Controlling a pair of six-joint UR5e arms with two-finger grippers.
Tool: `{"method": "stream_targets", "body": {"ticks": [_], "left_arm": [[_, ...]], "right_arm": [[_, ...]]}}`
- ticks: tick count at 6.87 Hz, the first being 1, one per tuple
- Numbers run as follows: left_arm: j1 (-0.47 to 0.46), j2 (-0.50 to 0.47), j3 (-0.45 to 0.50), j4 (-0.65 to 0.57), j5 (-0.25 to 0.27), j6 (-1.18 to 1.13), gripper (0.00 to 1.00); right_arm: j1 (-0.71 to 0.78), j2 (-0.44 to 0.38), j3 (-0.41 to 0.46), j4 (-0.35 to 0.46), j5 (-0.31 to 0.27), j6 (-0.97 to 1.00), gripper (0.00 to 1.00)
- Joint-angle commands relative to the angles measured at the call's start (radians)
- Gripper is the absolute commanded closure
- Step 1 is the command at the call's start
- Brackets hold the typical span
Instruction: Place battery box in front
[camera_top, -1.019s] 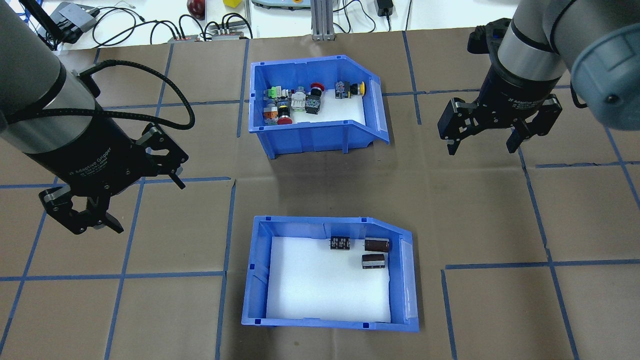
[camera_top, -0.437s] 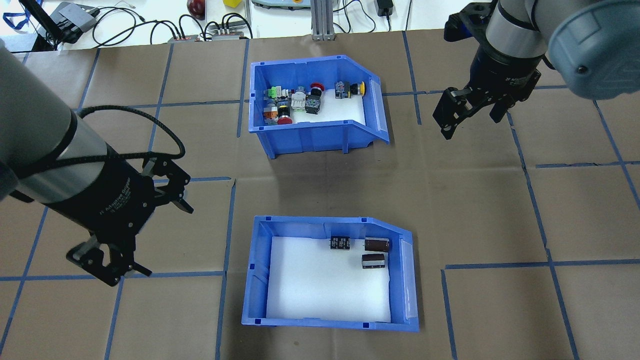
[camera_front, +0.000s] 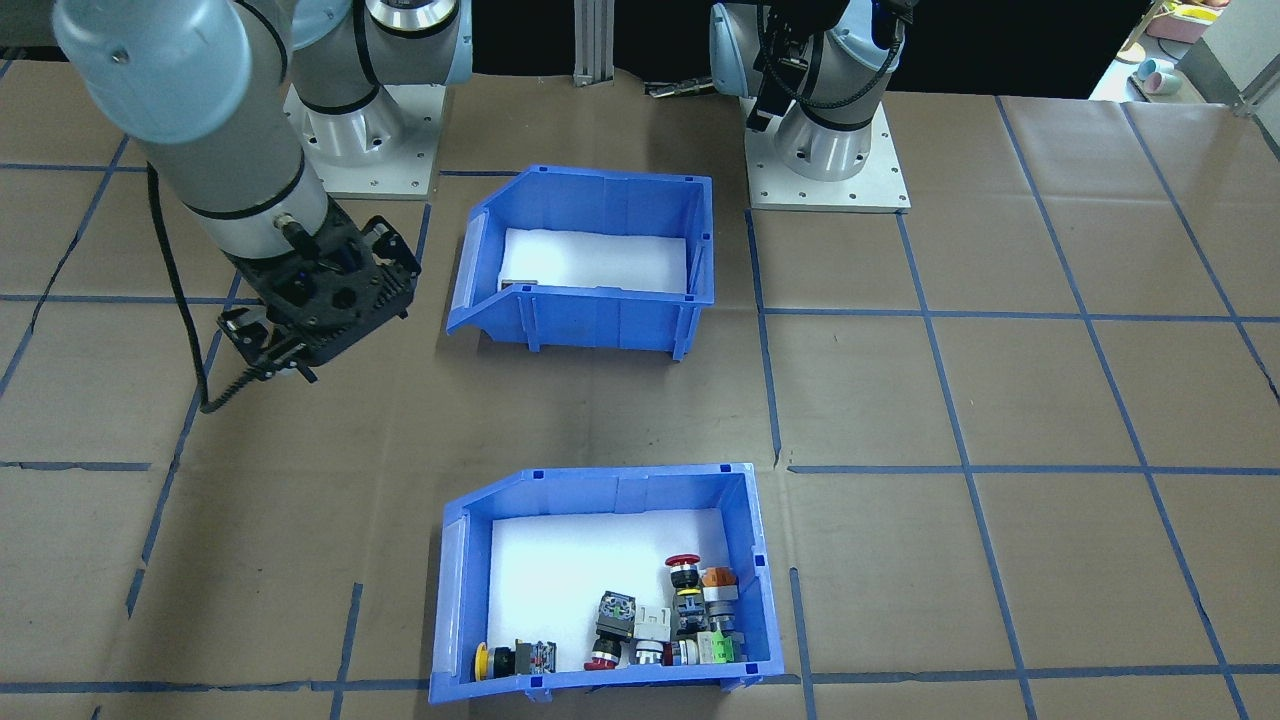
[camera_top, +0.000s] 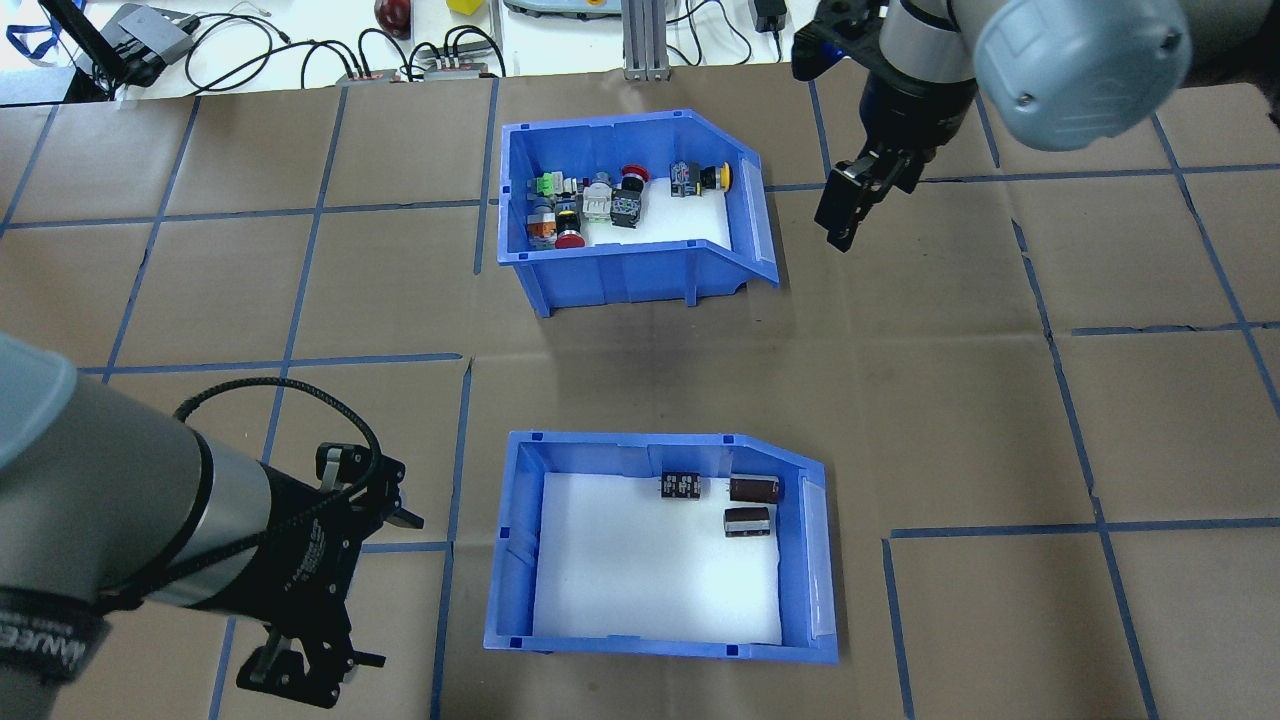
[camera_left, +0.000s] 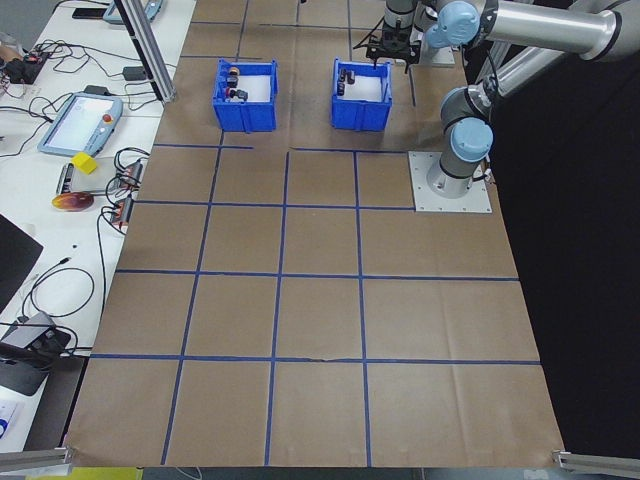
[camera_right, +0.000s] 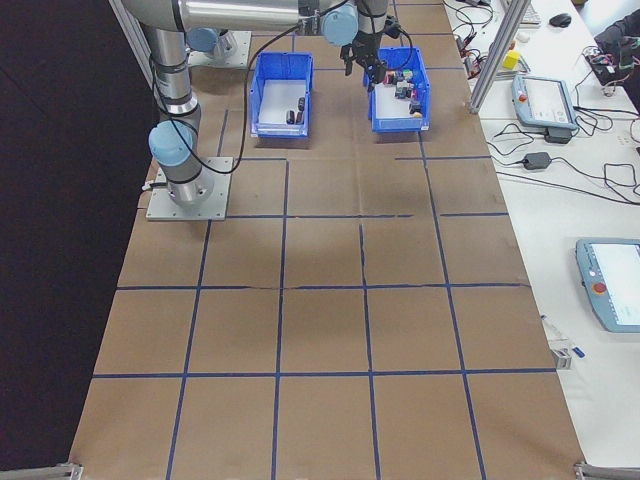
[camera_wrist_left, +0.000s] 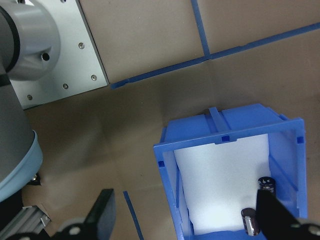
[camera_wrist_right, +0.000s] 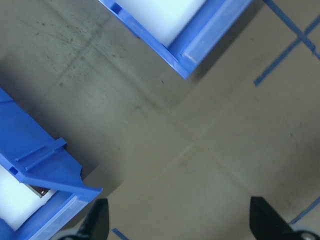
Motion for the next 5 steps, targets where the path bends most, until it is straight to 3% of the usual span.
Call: {"method": "stream_targets", "body": {"ticks": [1, 3, 5], "left_arm": [[-0.097, 0.022, -0.071, 0.043, -0.007, -0.168, 0.01], [-0.161, 0.019, -0.193, 0.170, -0.007, -0.257, 0.01], [-0.189, -0.042, -0.223, 0.247, -0.007, -0.329, 0.01]], "right_arm": [[0.114, 0.135, -0.153, -0.010, -0.005, -0.196, 0.00], [0.220, 0.220, -0.246, -0.009, -0.005, -0.198, 0.00], [0.296, 0.300, -0.284, -0.013, -0.003, -0.204, 0.00]]}}
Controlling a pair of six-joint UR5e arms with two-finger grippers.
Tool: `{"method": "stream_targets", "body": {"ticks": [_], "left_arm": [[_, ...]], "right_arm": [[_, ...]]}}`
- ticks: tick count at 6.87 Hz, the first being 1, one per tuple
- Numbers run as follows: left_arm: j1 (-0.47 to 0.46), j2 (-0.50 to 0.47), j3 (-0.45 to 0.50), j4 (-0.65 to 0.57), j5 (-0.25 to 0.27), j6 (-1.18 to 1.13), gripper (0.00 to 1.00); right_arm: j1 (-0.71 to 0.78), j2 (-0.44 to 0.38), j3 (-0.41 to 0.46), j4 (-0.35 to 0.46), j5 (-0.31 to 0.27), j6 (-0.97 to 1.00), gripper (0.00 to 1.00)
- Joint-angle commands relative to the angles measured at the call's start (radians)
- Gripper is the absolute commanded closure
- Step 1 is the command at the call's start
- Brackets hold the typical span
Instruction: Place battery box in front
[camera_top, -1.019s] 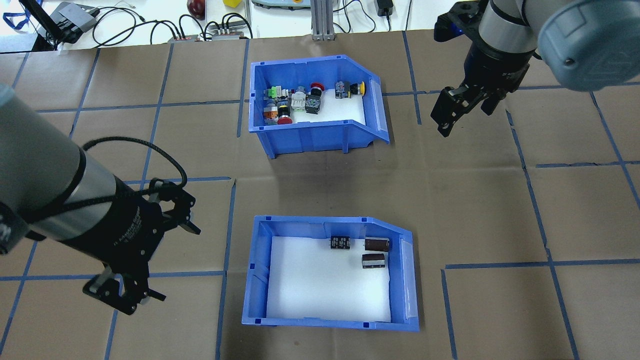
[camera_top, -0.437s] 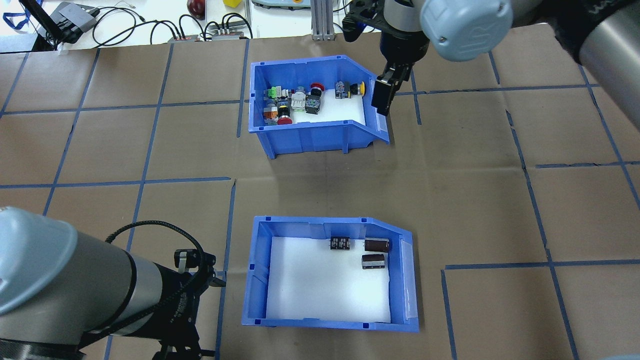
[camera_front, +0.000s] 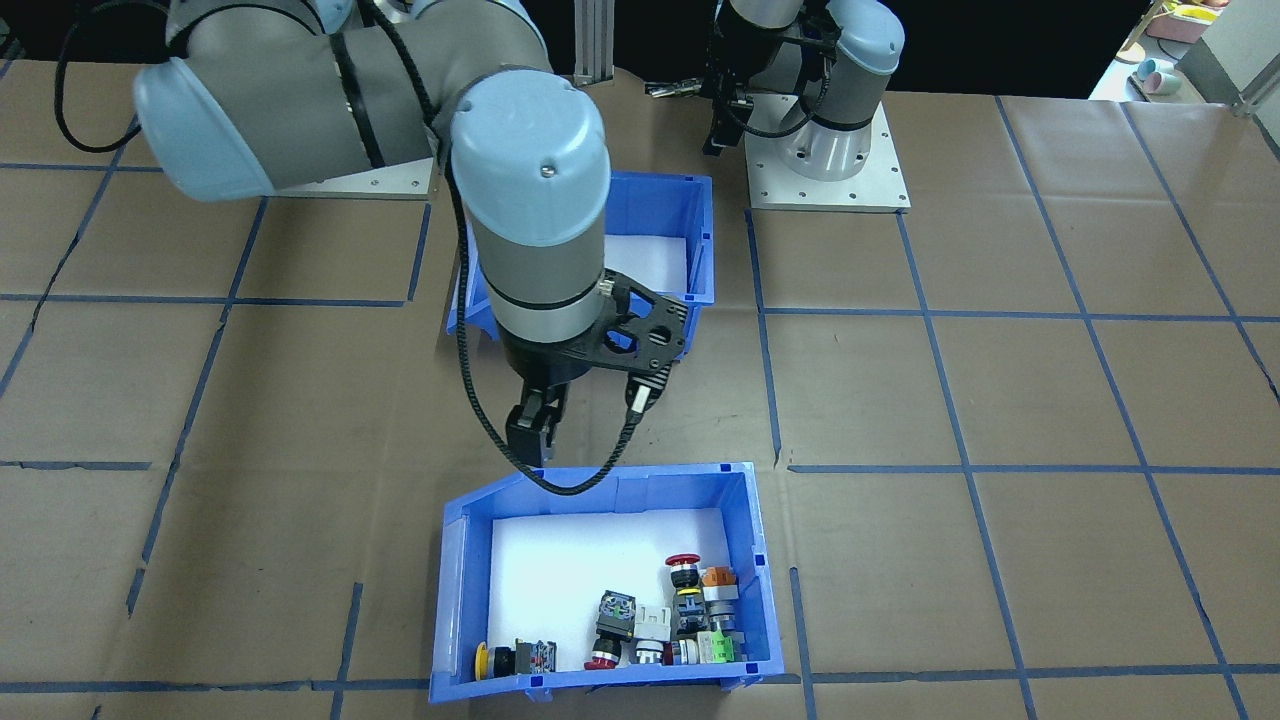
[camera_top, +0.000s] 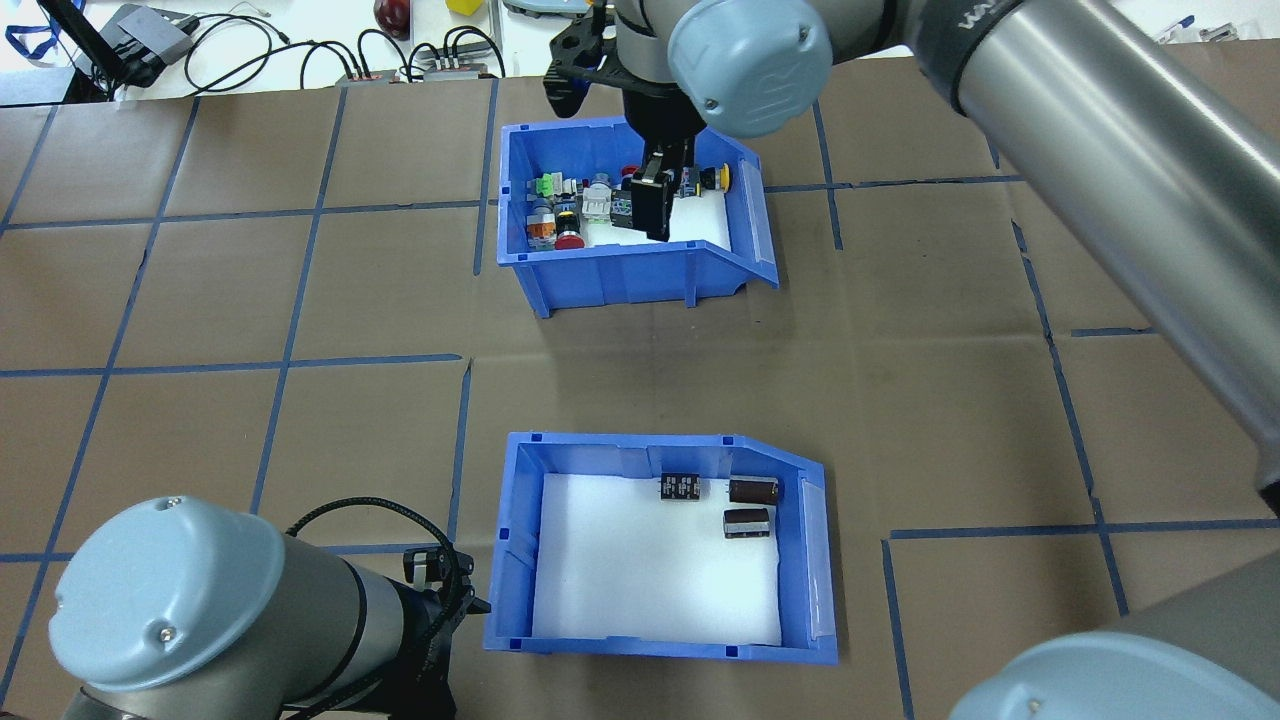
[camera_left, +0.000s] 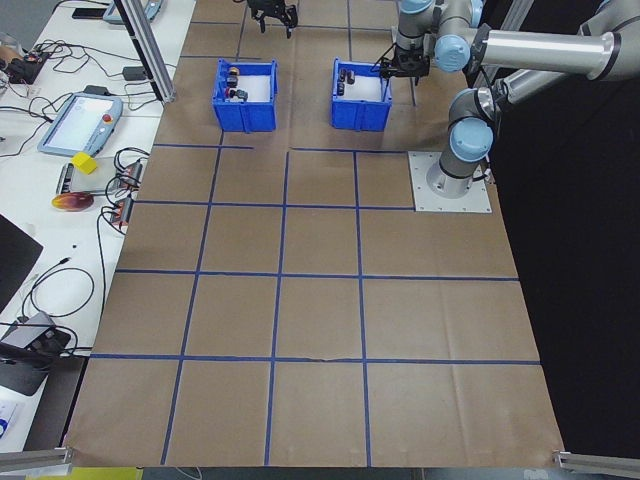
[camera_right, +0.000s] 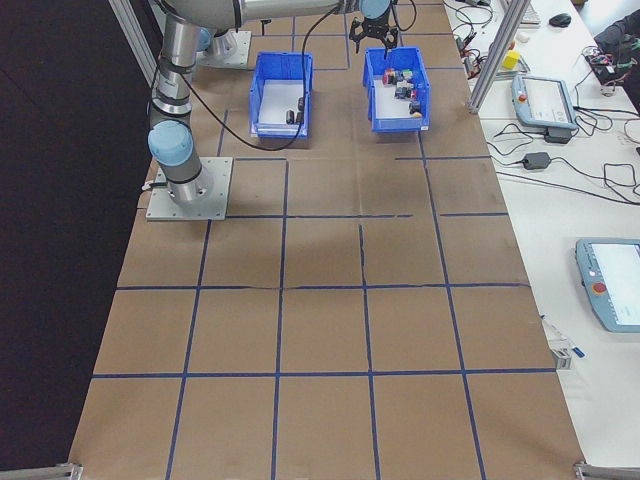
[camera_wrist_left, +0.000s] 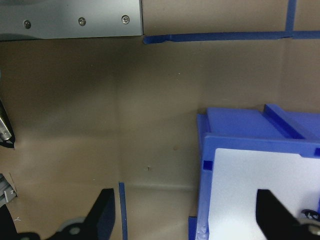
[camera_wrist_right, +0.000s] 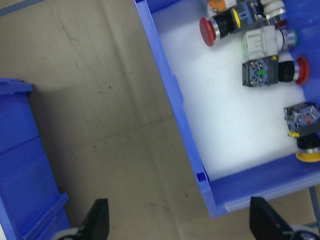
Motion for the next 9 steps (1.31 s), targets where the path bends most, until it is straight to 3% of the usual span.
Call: {"method": "stream_targets", "body": {"ticks": [1, 2, 3, 5, 7, 8, 9], "left_arm": [[-0.076, -0.105, -0.016, 0.183, 0.004, -0.037, 0.02], [-0.155, -0.159, -0.014, 0.290, 0.041, -0.099, 0.02], [-0.194, -0.211, -0.013, 0.333, 0.043, -0.144, 0.02], [-0.257, -0.247, -0.013, 0.363, 0.041, -0.207, 0.03], [-0.294, -0.308, -0.011, 0.387, 0.041, -0.259, 0.02], [-0.311, -0.340, -0.011, 0.437, 0.041, -0.278, 0.02], [-0.314, -0.372, -0.011, 0.471, 0.043, -0.293, 0.02]], "right_arm": [[0.072, 0.080, -0.031, -0.076, 0.000, -0.004, 0.00], [0.085, 0.117, -0.029, -0.104, -0.003, -0.005, 0.00], [0.083, 0.142, -0.019, -0.107, -0.003, -0.054, 0.00], [0.085, 0.186, -0.017, -0.162, -0.005, -0.091, 0.00], [0.085, 0.226, -0.015, -0.165, -0.039, -0.116, 0.00], [0.085, 0.225, -0.015, -0.165, -0.036, -0.122, 0.06], [0.086, 0.223, -0.015, -0.156, -0.039, -0.120, 0.36]]}}
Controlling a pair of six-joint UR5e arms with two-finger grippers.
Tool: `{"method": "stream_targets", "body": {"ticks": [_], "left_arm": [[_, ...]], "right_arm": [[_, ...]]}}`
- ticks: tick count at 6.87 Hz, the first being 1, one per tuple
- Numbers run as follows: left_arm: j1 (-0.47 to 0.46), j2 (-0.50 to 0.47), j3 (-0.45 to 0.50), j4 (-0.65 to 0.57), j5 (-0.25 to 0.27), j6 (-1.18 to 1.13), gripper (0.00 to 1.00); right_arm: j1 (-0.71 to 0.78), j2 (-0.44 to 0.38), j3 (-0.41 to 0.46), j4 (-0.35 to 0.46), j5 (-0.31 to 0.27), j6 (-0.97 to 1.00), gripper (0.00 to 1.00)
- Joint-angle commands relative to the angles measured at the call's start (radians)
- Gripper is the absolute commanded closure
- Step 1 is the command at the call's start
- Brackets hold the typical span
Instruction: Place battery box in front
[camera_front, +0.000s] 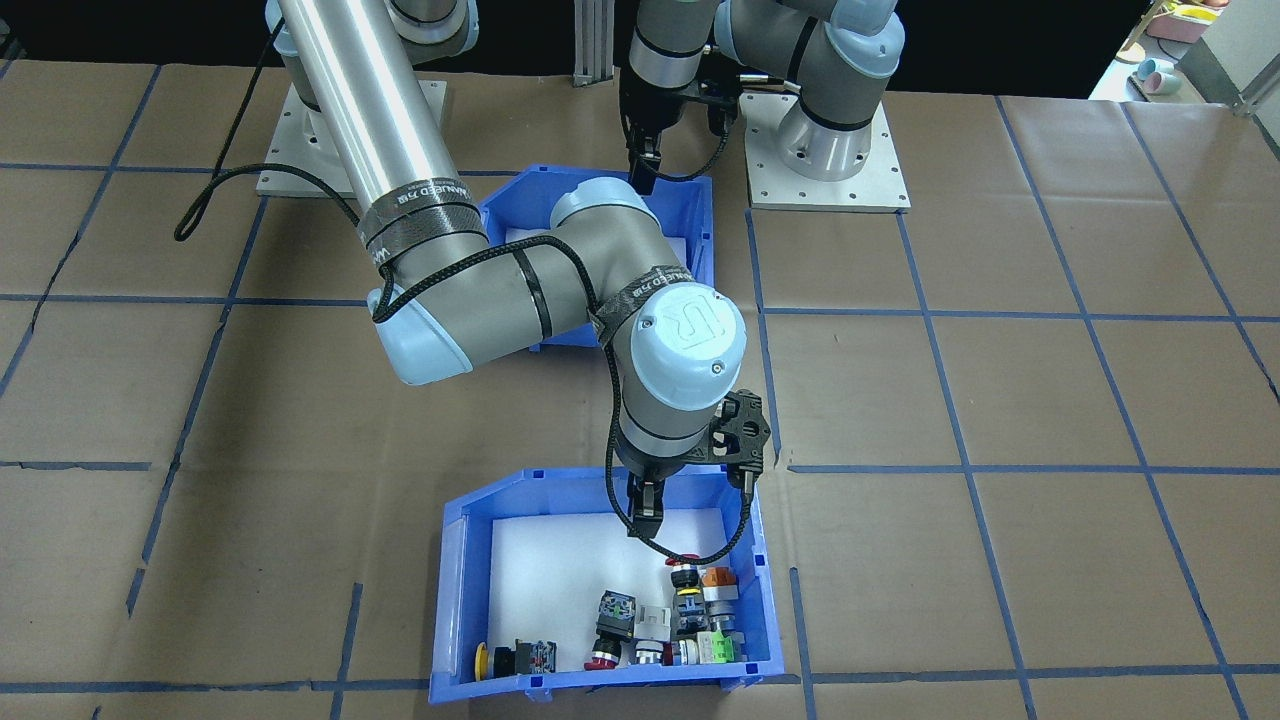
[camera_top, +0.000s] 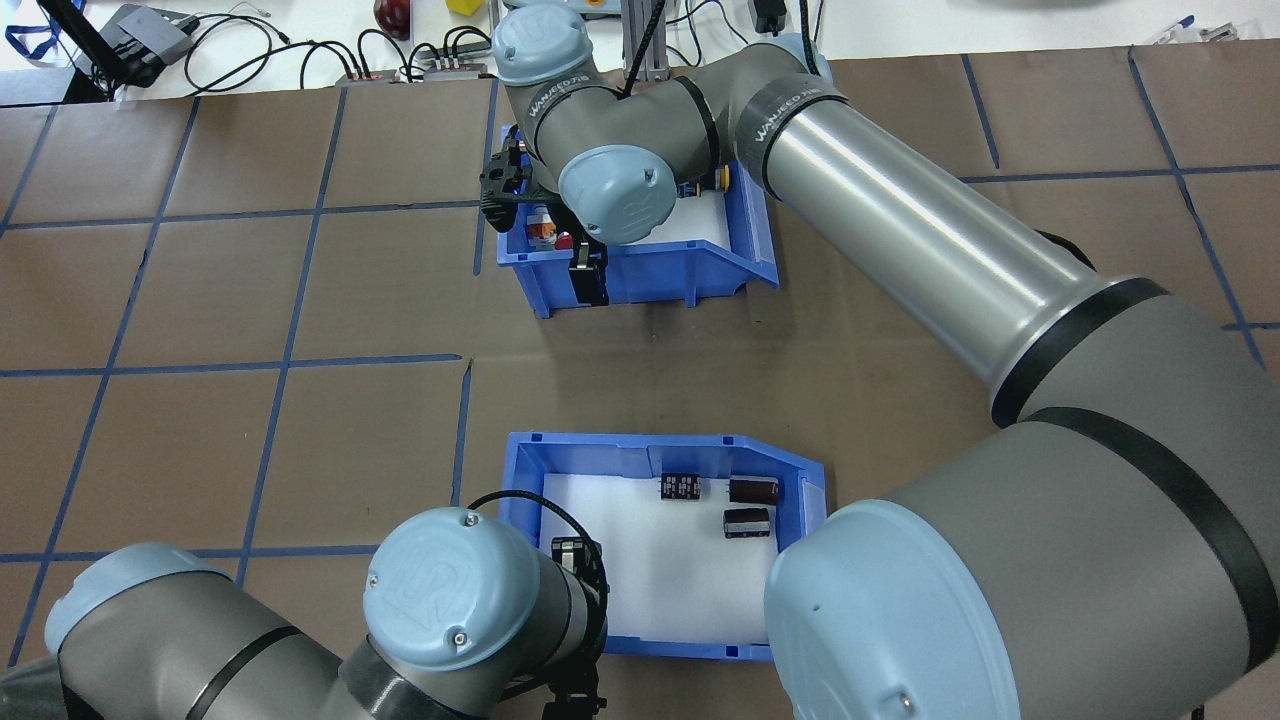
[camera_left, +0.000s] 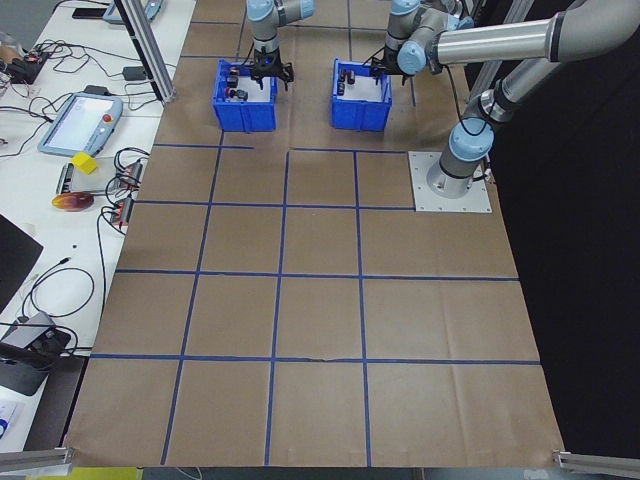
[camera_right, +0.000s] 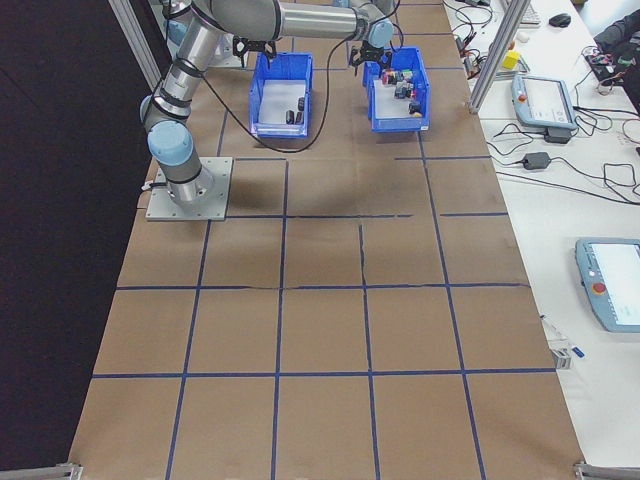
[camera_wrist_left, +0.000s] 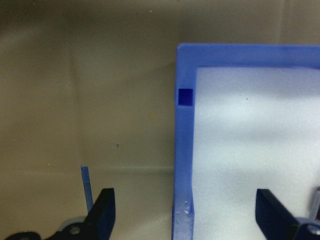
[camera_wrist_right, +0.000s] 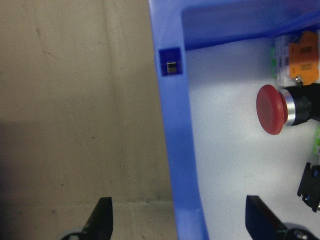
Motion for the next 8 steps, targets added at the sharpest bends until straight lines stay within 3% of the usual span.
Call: {"method": "stream_targets", "body": {"ticks": [1, 2, 3, 5, 6, 7, 8], "left_arm": [[-0.019, -0.053, -0.001, 0.047, 0.003, -0.028, 0.02], [-0.048, -0.066, -0.006, 0.038, 0.030, -0.040, 0.03], [-0.065, -0.104, -0.004, 0.049, 0.052, -0.052, 0.11], [-0.069, -0.133, -0.001, 0.063, 0.072, -0.068, 0.46], [-0.071, -0.129, -0.001, 0.082, 0.064, -0.077, 0.76], [-0.071, -0.135, -0.001, 0.136, 0.053, -0.110, 0.85], [-0.071, -0.132, -0.001, 0.138, -0.014, -0.143, 1.00]], "right_arm": [[0.001, -0.001, -0.004, 0.009, -0.005, -0.002, 0.61], [0.001, -0.001, -0.006, 0.011, -0.008, -0.005, 0.76], [0.004, -0.001, -0.009, 0.012, -0.026, -0.005, 0.87], [0.001, -0.017, -0.015, 0.014, -0.026, -0.006, 0.92], [-0.014, -0.034, -0.012, 0.017, -0.030, -0.009, 0.92], [-0.034, -0.060, -0.001, 0.020, -0.061, -0.028, 0.92], [-0.075, -0.079, 0.000, 0.064, -0.085, -0.084, 0.92]]}}
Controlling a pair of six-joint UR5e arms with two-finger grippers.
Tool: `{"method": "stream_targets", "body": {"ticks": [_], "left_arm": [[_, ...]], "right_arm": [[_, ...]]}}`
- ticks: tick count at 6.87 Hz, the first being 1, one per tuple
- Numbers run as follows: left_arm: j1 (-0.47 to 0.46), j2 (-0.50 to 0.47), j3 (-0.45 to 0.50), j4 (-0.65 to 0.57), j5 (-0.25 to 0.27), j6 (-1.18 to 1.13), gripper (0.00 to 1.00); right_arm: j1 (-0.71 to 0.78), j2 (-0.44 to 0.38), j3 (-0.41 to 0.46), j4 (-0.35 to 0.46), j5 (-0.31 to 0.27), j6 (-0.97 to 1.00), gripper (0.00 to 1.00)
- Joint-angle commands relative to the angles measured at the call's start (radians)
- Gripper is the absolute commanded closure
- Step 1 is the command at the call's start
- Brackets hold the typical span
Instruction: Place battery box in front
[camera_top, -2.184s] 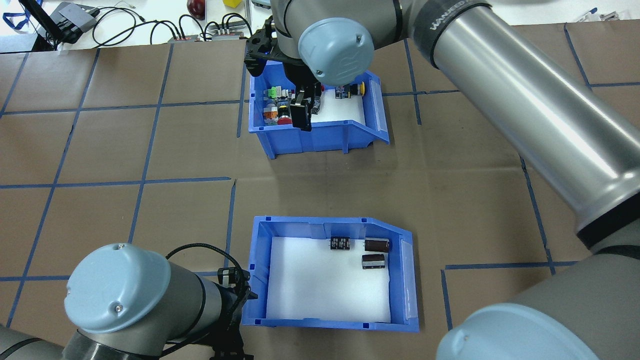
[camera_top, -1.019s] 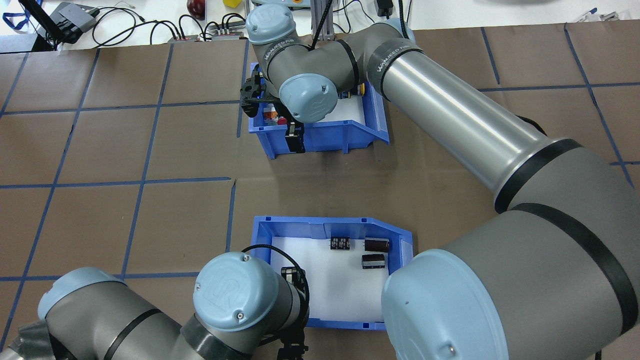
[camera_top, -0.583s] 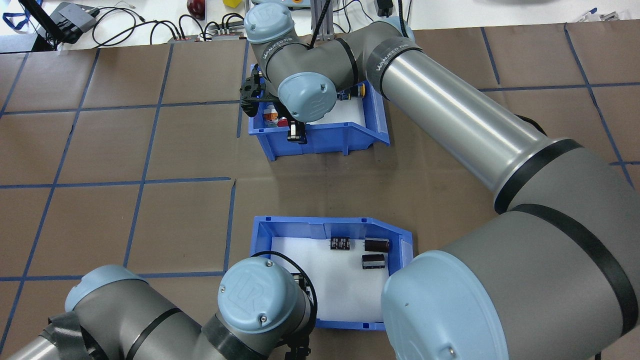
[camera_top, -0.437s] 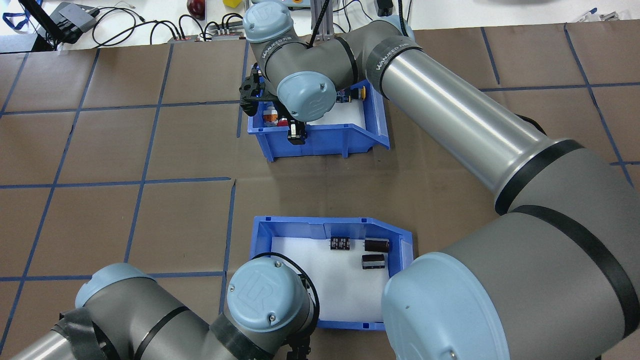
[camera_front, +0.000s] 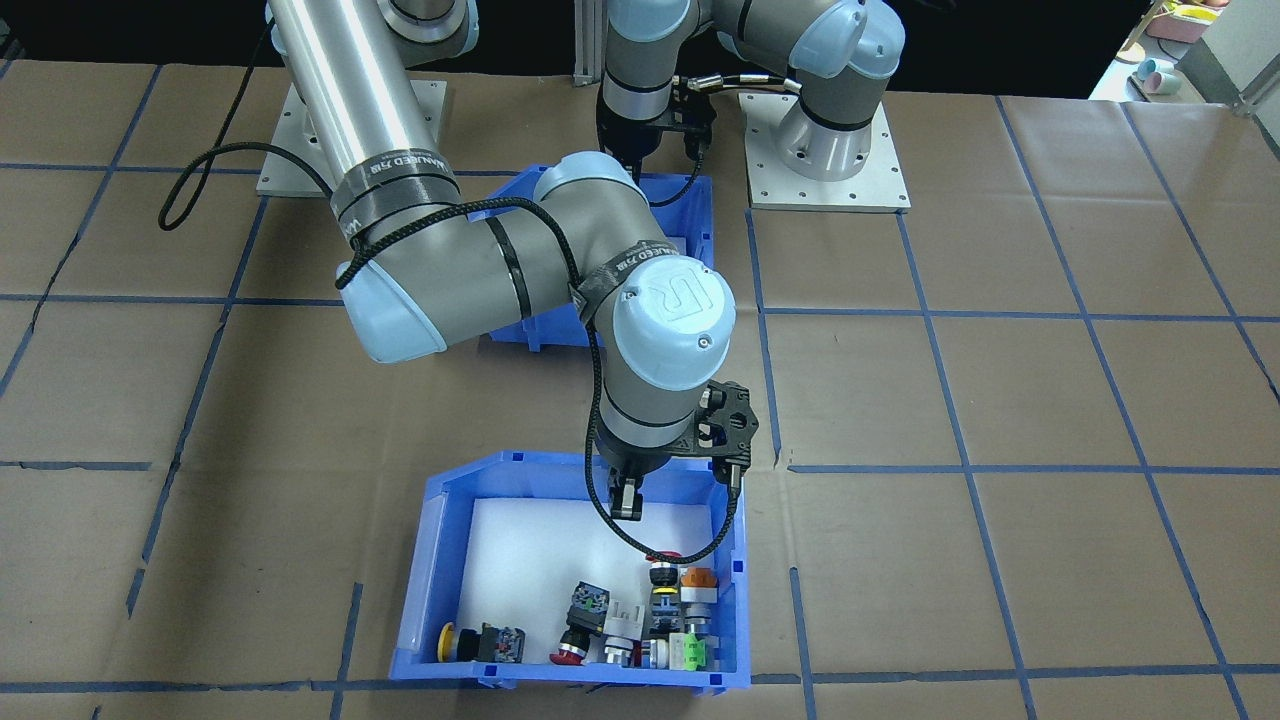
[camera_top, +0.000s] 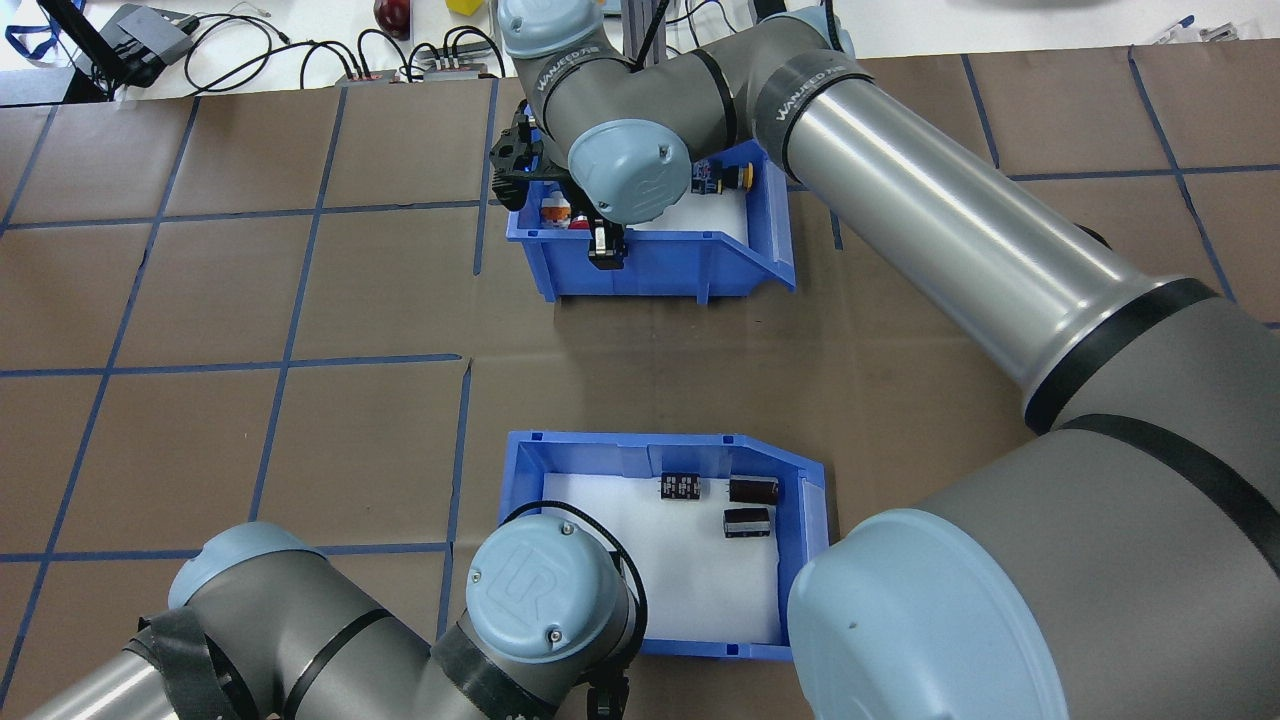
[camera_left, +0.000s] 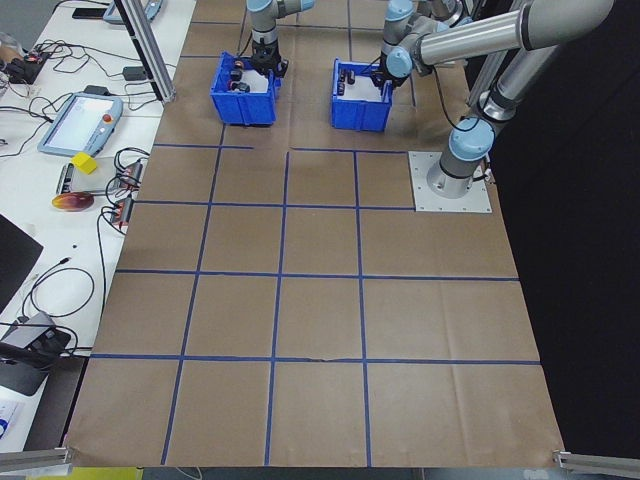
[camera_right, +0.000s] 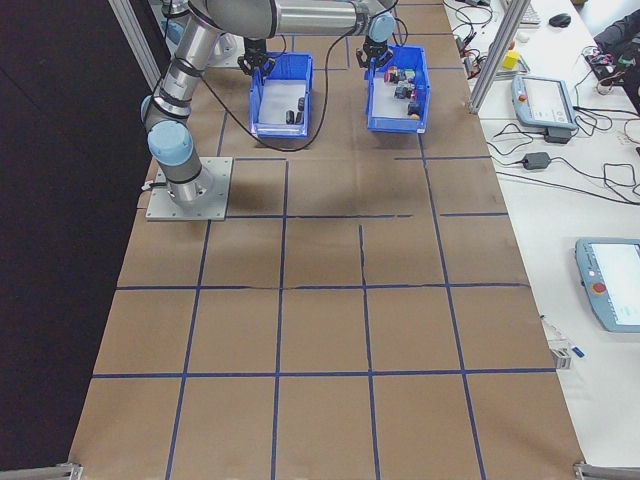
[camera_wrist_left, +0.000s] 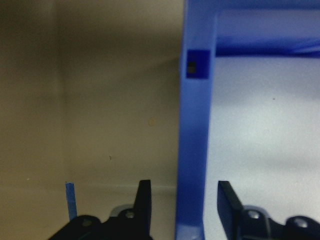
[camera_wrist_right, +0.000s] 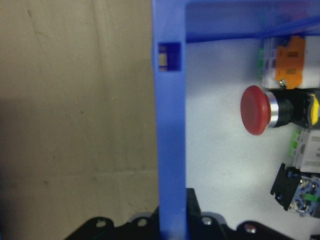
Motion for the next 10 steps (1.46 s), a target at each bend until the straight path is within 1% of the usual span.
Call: {"method": "stream_targets", "body": {"ticks": [1, 2, 3, 4, 5, 6, 7, 8, 9, 10], "left_arm": [[-0.001, 0.008, 0.000, 0.016, -0.054, -0.032, 1.00], [-0.001, 0.040, 0.002, 0.007, -0.022, -0.024, 1.00], [0.009, 0.087, 0.005, -0.014, 0.060, 0.020, 1.00], [0.039, 0.151, 0.012, -0.102, 0.074, 0.181, 1.00], [0.130, 0.188, 0.044, -0.159, 0.071, 0.238, 1.00], [0.274, 0.193, 0.116, -0.275, 0.058, 0.325, 1.00], [0.386, 0.160, 0.197, -0.337, 0.053, 0.426, 1.00], [0.441, 0.107, 0.266, -0.353, 0.023, 0.457, 1.00], [0.449, -0.005, 0.361, -0.347, 0.019, 0.464, 1.00], [0.449, -0.133, 0.488, -0.340, 0.016, 0.452, 1.00]], "right_arm": [[-0.100, -0.057, 0.010, 0.072, -0.032, -0.130, 0.92], [-0.170, -0.078, 0.029, 0.083, -0.032, -0.227, 0.92], [-0.235, -0.105, 0.066, 0.084, -0.034, -0.313, 0.92], [-0.302, -0.146, 0.115, 0.083, -0.034, -0.396, 0.92], [-0.370, -0.198, 0.172, 0.080, -0.032, -0.466, 0.92], [-0.424, -0.243, 0.228, 0.061, -0.031, -0.508, 0.92], [-0.473, -0.292, 0.272, 0.060, -0.029, -0.551, 0.92], [-0.513, -0.332, 0.302, 0.061, -0.031, -0.598, 0.92], [-0.563, -0.367, 0.342, 0.061, -0.029, -0.650, 0.92], [-0.605, -0.415, 0.394, 0.061, -0.026, -0.683, 0.92]]}}
